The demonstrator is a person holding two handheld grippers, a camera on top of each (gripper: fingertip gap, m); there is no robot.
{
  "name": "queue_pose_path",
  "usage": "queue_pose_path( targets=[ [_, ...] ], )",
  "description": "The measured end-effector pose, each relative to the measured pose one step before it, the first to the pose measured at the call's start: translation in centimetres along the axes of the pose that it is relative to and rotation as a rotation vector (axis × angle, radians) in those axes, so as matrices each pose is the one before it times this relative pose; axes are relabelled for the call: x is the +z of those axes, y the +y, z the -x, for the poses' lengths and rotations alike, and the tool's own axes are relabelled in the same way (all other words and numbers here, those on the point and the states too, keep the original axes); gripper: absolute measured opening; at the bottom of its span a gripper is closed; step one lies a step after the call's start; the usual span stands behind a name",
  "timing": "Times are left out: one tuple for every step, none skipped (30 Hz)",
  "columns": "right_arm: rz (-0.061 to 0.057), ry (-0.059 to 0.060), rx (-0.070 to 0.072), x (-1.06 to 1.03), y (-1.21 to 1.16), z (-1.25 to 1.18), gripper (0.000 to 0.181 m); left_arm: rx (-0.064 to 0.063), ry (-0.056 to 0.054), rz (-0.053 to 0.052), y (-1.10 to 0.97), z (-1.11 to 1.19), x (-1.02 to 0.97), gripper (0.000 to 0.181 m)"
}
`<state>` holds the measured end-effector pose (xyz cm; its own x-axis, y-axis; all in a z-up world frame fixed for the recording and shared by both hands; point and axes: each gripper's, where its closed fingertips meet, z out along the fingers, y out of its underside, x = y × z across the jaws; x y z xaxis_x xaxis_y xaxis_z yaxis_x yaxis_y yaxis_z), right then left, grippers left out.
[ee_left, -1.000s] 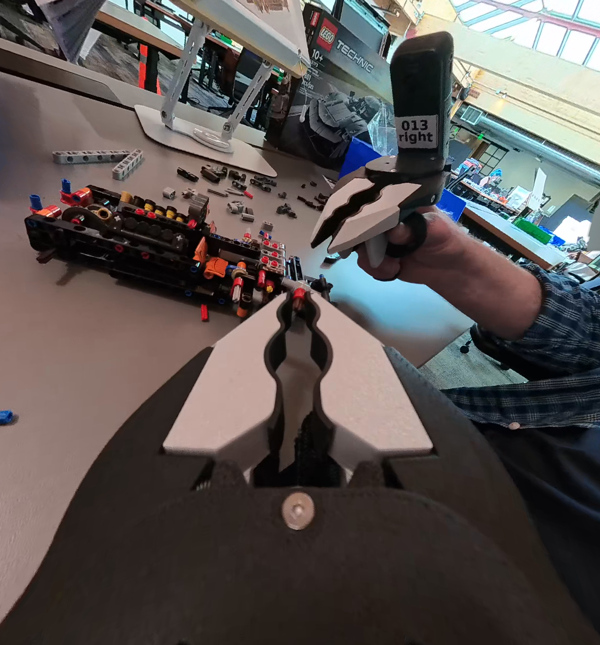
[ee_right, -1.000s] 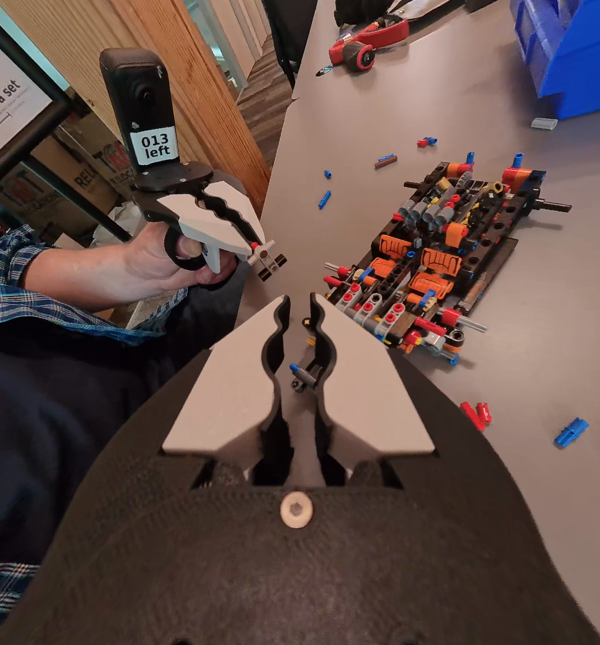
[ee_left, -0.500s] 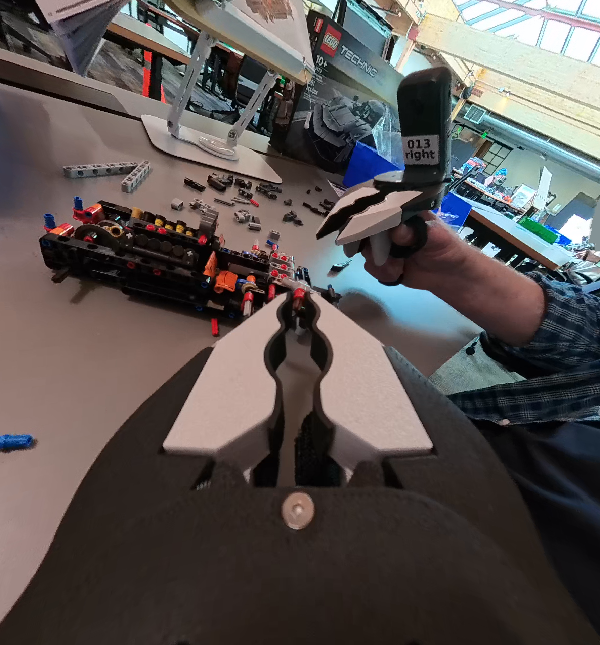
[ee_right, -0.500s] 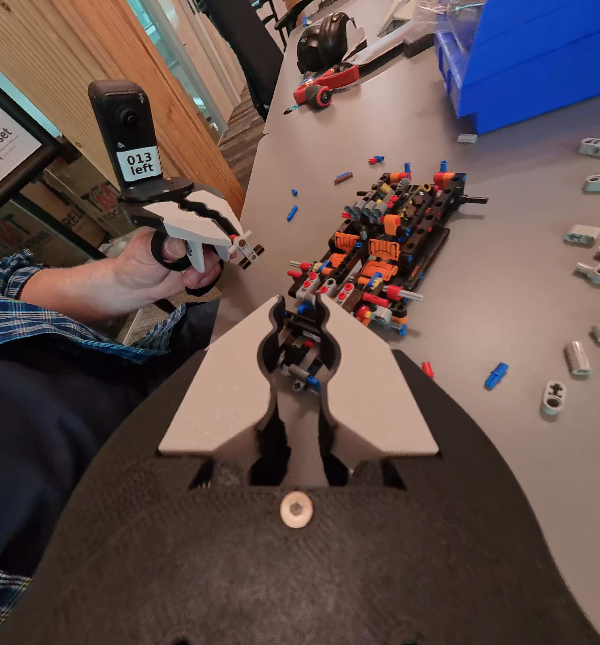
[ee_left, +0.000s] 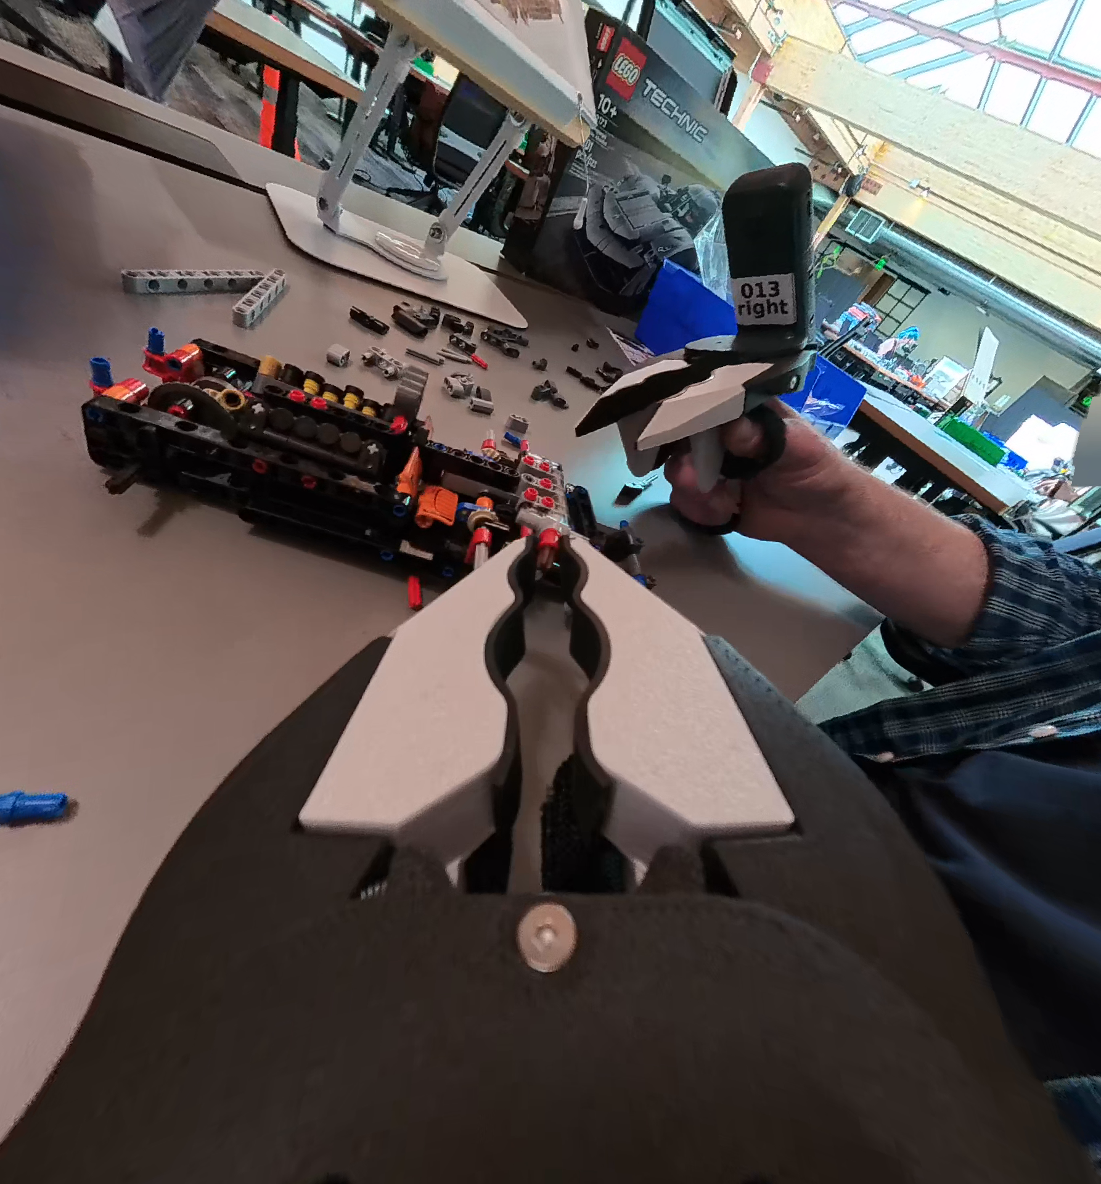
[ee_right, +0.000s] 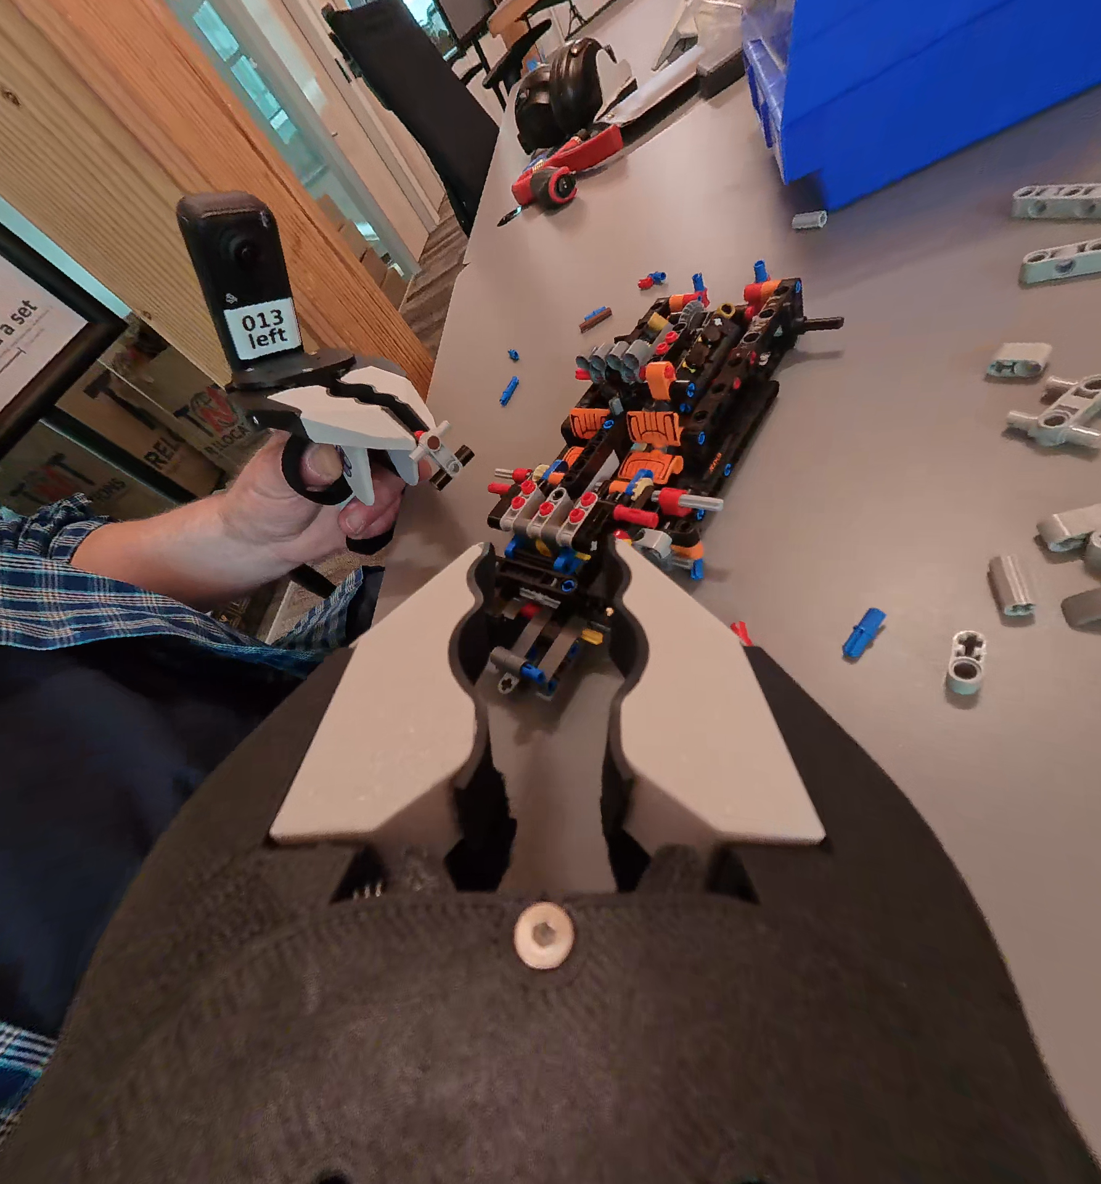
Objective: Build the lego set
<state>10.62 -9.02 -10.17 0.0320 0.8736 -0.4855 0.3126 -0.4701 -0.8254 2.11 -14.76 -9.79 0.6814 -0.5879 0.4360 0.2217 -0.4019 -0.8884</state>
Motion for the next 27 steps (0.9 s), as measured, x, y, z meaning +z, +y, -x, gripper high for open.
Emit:
queue_pose_path(
  targets=[
    [0.0013,-0.0003,0.0083,0.0,0.032,-0.073,0.031,-0.0107,0.0021,-0.0044,-0.008,0.104,-0.027,0.006],
    [0.0021,-0.0015,0.0092,0.004,0.037,-0.071,0.032,-0.0105,0.0023,-0.0031,0.0,0.09,-0.018,0.006],
    [0.0011,-0.0023,0.0088,0.0,0.022,-0.05,0.033,-0.008,0.0022,-0.0029,0.009,0.067,-0.007,0.006],
    [-0.0016,-0.0018,0.0072,-0.034,-0.018,-0.061,0.033,-0.0044,0.0016,-0.0012,-0.002,0.027,0.008,0.006],
    [-0.0029,-0.0017,0.0059,-0.037,-0.034,-0.035,0.033,-0.0003,0.0001,-0.0007,-0.017,0.009,0.005,0.005],
    [-0.0023,-0.0015,0.0049,-0.03,-0.025,-0.036,0.034,-0.0009,0.0014,-0.0001,-0.02,0.003,0.022,0.005],
    [-0.001,-0.0017,0.0045,-0.031,-0.008,-0.013,0.034,-0.0028,0.0025,-0.0003,-0.005,-0.015,0.025,0.005],
    [-0.0001,-0.0017,0.0044,-0.022,0.017,-0.023,0.034,-0.0029,0.0018,-0.0009,0.005,0.004,0.018,0.006],
    [-0.0006,-0.0016,0.0035,-0.023,-0.001,-0.012,0.035,-0.0021,0.0007,-0.0001,-0.002,0.016,0.01,0.005],
    [-0.0016,-0.0016,0.0025,-0.019,-0.023,-0.014,0.035,-0.0023,0.0009,-0.0006,-0.007,0.013,0.0,0.005],
    [-0.0014,-0.0018,0.0018,-0.02,-0.019,0.006,0.035,-0.0032,0.0009,-0.0016,-0.022,0.013,-0.015,0.005],
    [-0.0004,-0.0015,0.0015,-0.016,-0.003,0.008,0.035,-0.0033,0.0009,-0.0011,-0.011,0.024,-0.01,0.005],
    [0.0005,-0.0018,0.0016,-0.001,0.013,0.009,0.035,-0.0027,0.0003,0.0001,0.007,0.028,0.003,0.006],
    [0.0004,-0.002,0.0019,-0.01,0.014,0.014,0.035,-0.0005,-0.0004,-0.0008,-0.009,0.02,0.006,0.005],
    [-0.0005,-0.0021,0.0014,-0.013,0.004,0.012,0.035,0.0,0.0002,0.0019,0.032,0.001,0.016,0.006],
    [-0.0017,-0.0015,0.0012,-0.028,-0.016,0.02,0.035,-0.0001,0.0004,0.0029,0.04,0.002,0.03,0.006],
    [-0.0018,-0.0014,0.0015,-0.025,-0.016,0.006,0.035,0.0001,-0.0006,0.0004,0.012,0.013,0.013,0.006],
    [-0.0015,-0.0013,0.0019,-0.017,-0.012,-0.005,0.035,-0.0007,-0.0001,-0.0014,-0.017,0.015,-0.003,0.006],
    [-0.0009,-0.0014,0.0019,-0.022,-0.003,-0.003,0.035,-0.0018,0.0007,-0.0004,-0.011,0.007,0.004,0.005],
    [-0.0007,-0.0008,0.0012,-0.005,-0.009,-0.002,0.035,-0.0013,0.0004,-0.0007,-0.01,0.009,-0.015,0.005],
    [-0.0004,-0.0004,0.0003,-0.007,-0.003,0.007,0.035,-0.0016,0.0003,-0.0007,-0.002,0.013,0.0,0.005],
    [0.0004,-0.0003,0.0004,-0.004,0.0,-0.002,0.035,-0.0015,0.0004,-0.0016,-0.022,0.009,-0.009,0.005],
    [0.0007,-0.0003,0.0008,0.009,0.017,-0.01,0.035,-0.0016,0.0004,-0.0012,-0.016,0.007,-0.012,0.005],
    [0.0005,-0.0004,0.0005,-0.004,0.007,0.008,0.035,-0.0012,-0.0004,-0.0018,-0.032,0.018,-0.022,0.005],
    [0.0008,0.0007,-0.0002,-0.004,0.017,-0.003,0.035,-0.0038,0.0,-0.0037,-0.049,0.023,-0.028,0.005],
    [0.0013,0.0016,-0.0011,0.006,0.037,0.003,0.036,-0.0065,0.0021,-0.0042,-0.091,-0.003,-0.048,0.006],
    [0.0028,0.0025,-0.0012,-0.004,0.06,0.012,0.036,-0.0071,0.0021,-0.0045,-0.121,-0.015,-0.085,0.006]
  ],
)
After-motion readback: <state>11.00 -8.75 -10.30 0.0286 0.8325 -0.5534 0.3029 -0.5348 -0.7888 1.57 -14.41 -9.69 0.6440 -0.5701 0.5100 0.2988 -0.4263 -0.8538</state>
